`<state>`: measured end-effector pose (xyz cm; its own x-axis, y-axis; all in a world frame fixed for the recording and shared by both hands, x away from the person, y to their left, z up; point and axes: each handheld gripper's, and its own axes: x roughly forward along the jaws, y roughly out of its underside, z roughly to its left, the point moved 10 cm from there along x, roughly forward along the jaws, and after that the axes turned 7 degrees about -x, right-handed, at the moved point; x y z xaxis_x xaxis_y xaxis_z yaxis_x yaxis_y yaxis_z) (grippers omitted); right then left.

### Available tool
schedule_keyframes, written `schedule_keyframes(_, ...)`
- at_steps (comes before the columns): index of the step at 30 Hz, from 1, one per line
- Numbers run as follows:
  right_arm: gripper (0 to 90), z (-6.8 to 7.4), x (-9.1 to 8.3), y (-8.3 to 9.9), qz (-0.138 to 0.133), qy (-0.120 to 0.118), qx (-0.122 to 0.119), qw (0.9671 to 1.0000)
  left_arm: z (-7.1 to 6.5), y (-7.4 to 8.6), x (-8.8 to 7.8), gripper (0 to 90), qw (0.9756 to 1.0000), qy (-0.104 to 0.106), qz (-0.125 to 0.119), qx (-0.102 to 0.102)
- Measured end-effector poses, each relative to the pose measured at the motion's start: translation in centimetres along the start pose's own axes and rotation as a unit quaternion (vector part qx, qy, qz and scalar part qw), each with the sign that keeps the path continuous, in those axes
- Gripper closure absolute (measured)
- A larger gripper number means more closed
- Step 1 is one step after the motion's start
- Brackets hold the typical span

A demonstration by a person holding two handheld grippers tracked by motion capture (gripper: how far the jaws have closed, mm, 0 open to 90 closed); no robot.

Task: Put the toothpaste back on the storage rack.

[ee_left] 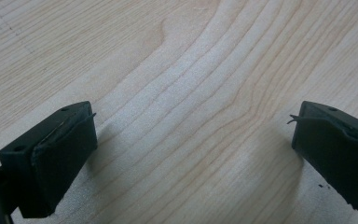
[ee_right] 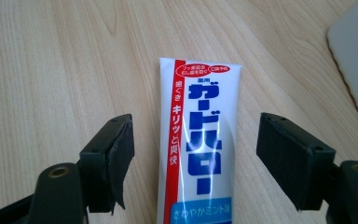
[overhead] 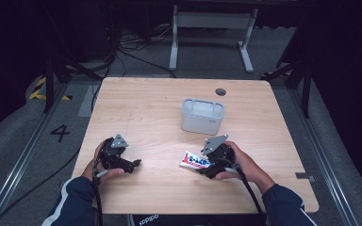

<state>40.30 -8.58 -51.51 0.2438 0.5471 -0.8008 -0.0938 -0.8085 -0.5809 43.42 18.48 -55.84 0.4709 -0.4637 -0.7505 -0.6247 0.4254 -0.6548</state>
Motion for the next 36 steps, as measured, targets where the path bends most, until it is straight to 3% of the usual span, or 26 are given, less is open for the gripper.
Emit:
schedule_keyframes(18, 29.7, 0.1, 2.3, 0.0, 0.038, -0.019, 0.007, 0.9991, 0.0, 0.0, 0.0, 0.3, 1.0, 0.0, 0.0, 0.0)
schedule_keyframes(36, 35.2, -0.3, 3.0, 0.6, 0.093, -0.028, -0.004, 0.9953, 0.0, 0.0, 0.0, 0.2, 1.0, 0.0, 0.0, 0.0)
